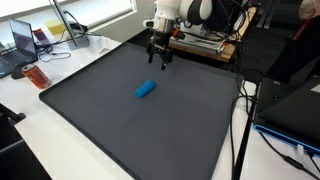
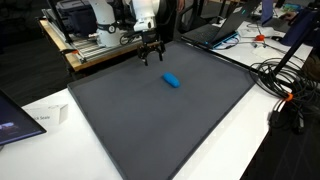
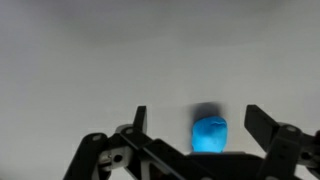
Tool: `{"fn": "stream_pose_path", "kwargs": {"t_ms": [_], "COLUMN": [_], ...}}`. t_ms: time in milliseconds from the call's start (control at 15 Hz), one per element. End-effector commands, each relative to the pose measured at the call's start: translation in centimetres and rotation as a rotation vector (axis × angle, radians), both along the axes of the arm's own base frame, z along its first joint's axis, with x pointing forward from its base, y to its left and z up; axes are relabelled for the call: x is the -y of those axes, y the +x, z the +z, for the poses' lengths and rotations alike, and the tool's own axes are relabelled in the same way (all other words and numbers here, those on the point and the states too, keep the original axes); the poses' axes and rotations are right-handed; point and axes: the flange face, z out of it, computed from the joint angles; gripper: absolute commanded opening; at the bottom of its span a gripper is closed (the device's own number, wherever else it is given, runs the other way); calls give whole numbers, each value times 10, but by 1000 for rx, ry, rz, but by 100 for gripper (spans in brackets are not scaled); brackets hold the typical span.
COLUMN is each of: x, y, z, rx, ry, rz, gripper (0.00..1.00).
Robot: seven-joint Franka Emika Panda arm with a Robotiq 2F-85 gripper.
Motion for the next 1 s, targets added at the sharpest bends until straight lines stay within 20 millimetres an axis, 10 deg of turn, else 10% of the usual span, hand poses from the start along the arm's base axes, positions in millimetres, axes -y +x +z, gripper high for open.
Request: {"fn": "stream_pose_path", "kwargs": {"t_ms": [0,400,933], "x": [-18,-48,-44], "y": [9,22,33], "z": [9,35,19], "rx": [38,157,133], "ry": [5,16,-39], "rz": [43,94,128], "gripper": [100,100,100]}}
